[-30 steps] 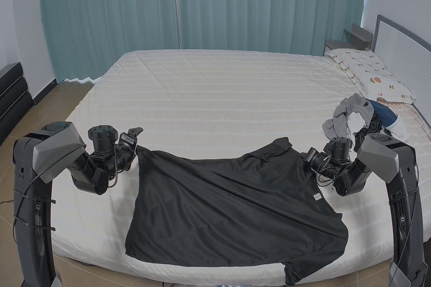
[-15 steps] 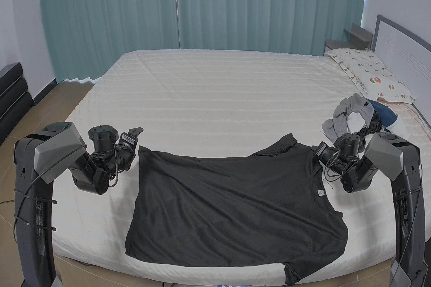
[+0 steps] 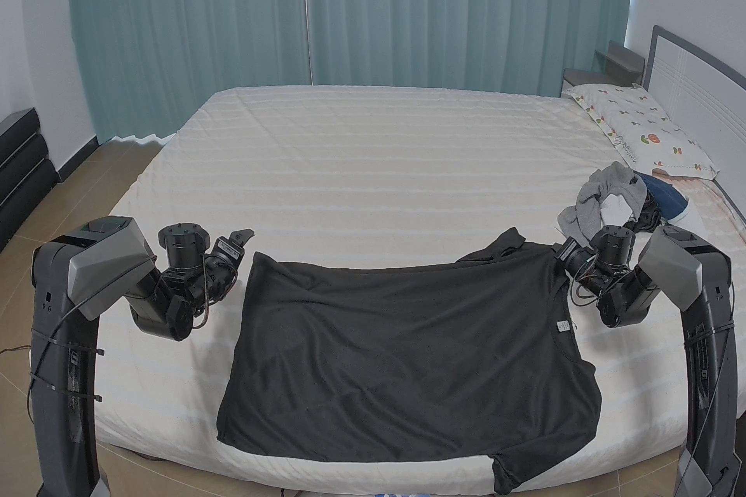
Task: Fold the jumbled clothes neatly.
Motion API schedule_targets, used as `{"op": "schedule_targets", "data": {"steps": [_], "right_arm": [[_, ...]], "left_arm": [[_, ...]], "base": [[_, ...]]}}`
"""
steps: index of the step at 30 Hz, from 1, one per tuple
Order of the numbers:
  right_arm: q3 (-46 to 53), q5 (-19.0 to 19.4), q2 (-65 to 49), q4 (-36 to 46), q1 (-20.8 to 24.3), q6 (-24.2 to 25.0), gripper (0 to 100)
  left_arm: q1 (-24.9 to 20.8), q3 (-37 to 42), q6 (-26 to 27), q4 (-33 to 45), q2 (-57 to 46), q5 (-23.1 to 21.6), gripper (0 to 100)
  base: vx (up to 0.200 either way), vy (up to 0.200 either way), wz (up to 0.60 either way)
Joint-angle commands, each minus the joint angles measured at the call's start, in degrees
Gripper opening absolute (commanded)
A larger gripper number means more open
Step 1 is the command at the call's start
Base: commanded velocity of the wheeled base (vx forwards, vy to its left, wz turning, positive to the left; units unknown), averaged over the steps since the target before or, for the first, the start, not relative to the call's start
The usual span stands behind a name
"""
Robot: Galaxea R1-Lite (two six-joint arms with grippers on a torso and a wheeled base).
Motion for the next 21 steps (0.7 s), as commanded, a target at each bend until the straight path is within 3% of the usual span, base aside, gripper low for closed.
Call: {"op": "schedule_targets", "data": {"steps": [1, 14, 21], "right_arm": [[-1.4, -1.3, 1.0, -0.3, -0.3, 0.0, 0], [-2.0, -3.3, 1.4, -0.5, 0.5, 0.3, 0], [-2.2, -7.1, 0.9, -0.7, 0.2, 3.9, 0]], "left_arm": [[-0.5, 0.1, 1.4, 0.0, 1.1, 0.2, 100], [-1.2, -0.6, 2.3, 0.6, 1.6, 2.6, 100], [-2.8, -1.6, 2.7, 4.3, 1.0, 6.4, 100]], "base": [[0.000, 0.000, 0.00], [0.000, 0.000, 0.00], [0.000, 0.000, 0.00]]}}
